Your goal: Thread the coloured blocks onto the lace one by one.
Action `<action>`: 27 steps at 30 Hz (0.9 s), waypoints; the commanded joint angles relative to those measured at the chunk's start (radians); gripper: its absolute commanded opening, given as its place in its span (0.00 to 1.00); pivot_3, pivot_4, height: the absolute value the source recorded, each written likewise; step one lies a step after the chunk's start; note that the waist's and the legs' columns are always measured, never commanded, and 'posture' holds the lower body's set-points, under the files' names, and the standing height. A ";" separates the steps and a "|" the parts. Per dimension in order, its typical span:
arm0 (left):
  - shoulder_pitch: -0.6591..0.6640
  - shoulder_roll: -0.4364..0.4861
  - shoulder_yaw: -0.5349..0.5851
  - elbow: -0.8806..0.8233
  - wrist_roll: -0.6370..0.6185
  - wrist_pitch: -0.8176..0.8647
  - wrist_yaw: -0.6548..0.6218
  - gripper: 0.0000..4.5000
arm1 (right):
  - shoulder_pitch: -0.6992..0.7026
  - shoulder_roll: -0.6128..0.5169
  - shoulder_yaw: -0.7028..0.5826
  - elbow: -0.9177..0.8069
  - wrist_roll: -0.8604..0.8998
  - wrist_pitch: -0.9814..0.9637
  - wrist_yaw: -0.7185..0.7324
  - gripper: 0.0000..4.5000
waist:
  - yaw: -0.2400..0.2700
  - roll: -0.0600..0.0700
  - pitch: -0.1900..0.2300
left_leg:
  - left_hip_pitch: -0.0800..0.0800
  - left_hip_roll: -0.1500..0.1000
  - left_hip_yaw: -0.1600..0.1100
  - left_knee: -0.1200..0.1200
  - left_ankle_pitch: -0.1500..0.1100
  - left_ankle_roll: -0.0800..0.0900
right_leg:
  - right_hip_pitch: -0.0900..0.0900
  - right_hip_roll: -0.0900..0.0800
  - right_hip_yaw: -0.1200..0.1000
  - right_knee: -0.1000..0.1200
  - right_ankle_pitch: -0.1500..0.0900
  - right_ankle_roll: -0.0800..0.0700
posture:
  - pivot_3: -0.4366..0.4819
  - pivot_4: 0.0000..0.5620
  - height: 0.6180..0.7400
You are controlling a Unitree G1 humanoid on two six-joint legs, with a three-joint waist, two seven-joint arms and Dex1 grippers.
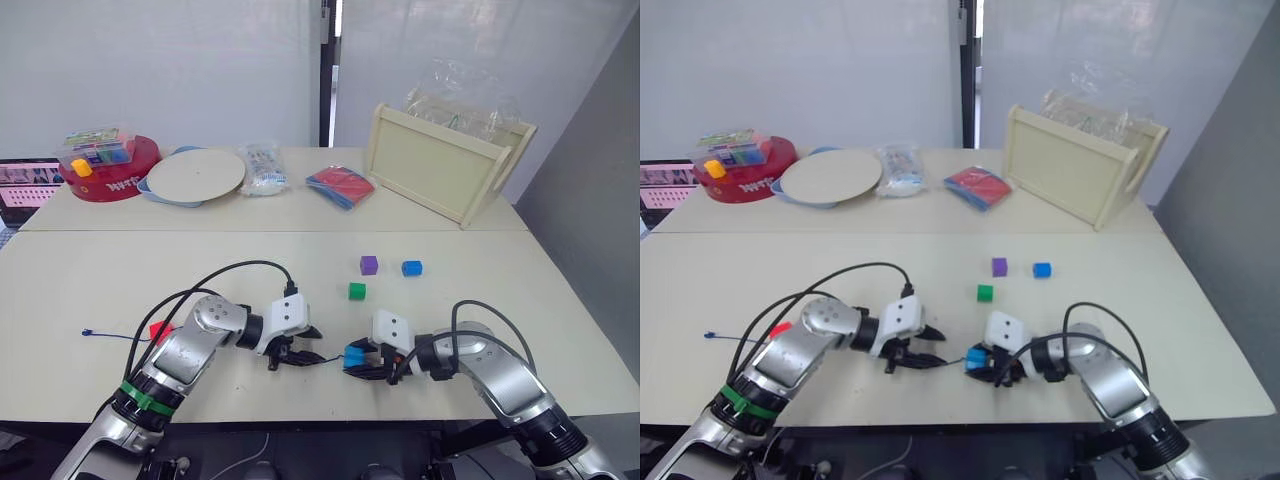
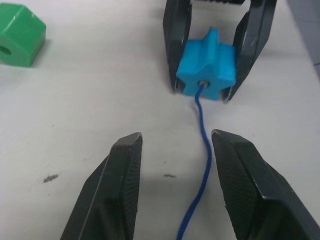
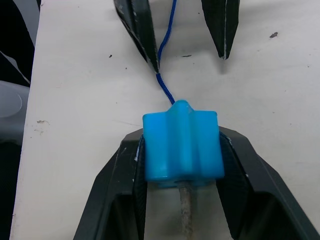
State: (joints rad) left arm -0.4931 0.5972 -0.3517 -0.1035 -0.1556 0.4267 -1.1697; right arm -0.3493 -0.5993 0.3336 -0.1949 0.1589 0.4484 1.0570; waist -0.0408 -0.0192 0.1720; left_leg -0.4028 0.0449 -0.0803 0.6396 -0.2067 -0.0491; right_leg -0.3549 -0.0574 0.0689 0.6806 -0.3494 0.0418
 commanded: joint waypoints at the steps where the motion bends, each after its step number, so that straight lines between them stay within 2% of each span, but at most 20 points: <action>1: -0.007 0.013 0.018 -0.065 -0.031 0.032 -0.012 0.52 | 0.007 -0.001 -0.037 -0.041 0.026 0.032 -0.024 0.30 | 0.000 0.000 0.000 | 0.000 0.000 0.000 0.000 0.000 0.000 | 0.000 0.000 0.000 0.000 0.000 0.000 | 0.48 0.27 1.00; 2: -0.015 0.011 0.015 -0.073 -0.038 0.043 -0.016 0.53 | 0.009 -0.010 -0.049 -0.060 0.042 0.052 -0.020 0.53 | 0.001 0.000 0.000 | 0.000 0.000 0.000 0.000 0.000 0.000 | 0.000 0.000 0.000 0.000 0.000 0.000 | 0.48 0.27 1.00; 8: -0.047 -0.036 -0.047 -0.050 0.019 0.010 0.013 0.53 | 0.053 -0.066 -0.152 -0.154 0.108 0.119 -0.043 0.95 | 0.010 0.000 0.000 | -0.002 -0.001 0.000 0.000 0.000 0.000 | -0.001 -0.001 0.000 -0.001 0.000 0.000 | 0.48 0.27 1.00; 9: -0.052 -0.046 -0.050 -0.043 0.023 0.012 0.022 0.53 | 0.066 -0.077 -0.168 -0.168 0.115 0.125 -0.046 0.99 | 0.014 0.000 0.000 | -0.002 -0.001 0.000 0.000 0.000 0.000 | -0.001 -0.001 0.000 -0.001 0.000 0.000 | 0.48 0.27 1.00; 10: -0.058 -0.057 -0.048 -0.038 0.018 0.021 0.026 0.53 | 0.084 -0.092 -0.188 -0.185 0.124 0.129 -0.046 0.99 | 0.018 0.000 0.000 | -0.003 -0.001 0.000 0.000 0.000 0.000 | -0.001 -0.001 0.000 -0.002 0.000 0.000 | 0.48 0.27 1.00; 12: -0.065 -0.068 -0.043 -0.033 0.005 0.036 0.022 0.63 | 0.118 -0.120 -0.216 -0.215 0.142 0.134 -0.041 1.00 | 0.024 0.000 0.001 | -0.003 -0.001 0.000 0.000 0.000 0.000 | -0.001 -0.001 0.000 -0.002 0.000 0.000 | 0.48 0.27 1.00; 17: -0.075 -0.067 -0.059 -0.021 0.022 0.009 0.018 0.99 | 0.186 -0.178 -0.248 -0.254 0.169 0.140 -0.029 1.00 | 0.020 0.000 0.001 | -0.003 -0.001 0.000 0.000 0.000 0.000 | -0.001 -0.001 0.000 -0.002 0.000 0.000 | 0.48 0.27 1.00; 22: -0.070 -0.121 -0.091 -0.010 0.024 0.013 0.030 1.00 | 0.190 -0.181 -0.235 -0.250 0.152 0.135 -0.049 1.00 | 0.024 -0.001 0.001 | -0.003 -0.001 0.000 0.000 0.000 0.000 | -0.001 -0.001 0.000 -0.002 0.000 0.000 | 0.48 0.27 1.00; 27: -0.095 -0.205 -0.133 0.089 0.073 -0.025 0.073 1.00 | 0.174 -0.179 -0.199 -0.239 0.119 0.129 -0.070 1.00 | 0.026 -0.001 0.001 | -0.003 -0.001 0.000 0.001 0.000 0.000 | -0.001 -0.001 0.000 -0.002 0.000 0.001 | 0.48 0.27 1.00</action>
State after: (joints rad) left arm -0.5597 0.4050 -0.4840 -0.0230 -0.0958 0.4254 -1.1154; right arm -0.1664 -0.7715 0.1305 -0.4088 0.2856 0.5938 0.9916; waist -0.0147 -0.0199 0.1727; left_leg -0.4058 0.0435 -0.0800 0.6403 -0.2069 -0.0487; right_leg -0.3560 -0.0585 0.0689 0.6786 -0.3495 0.0424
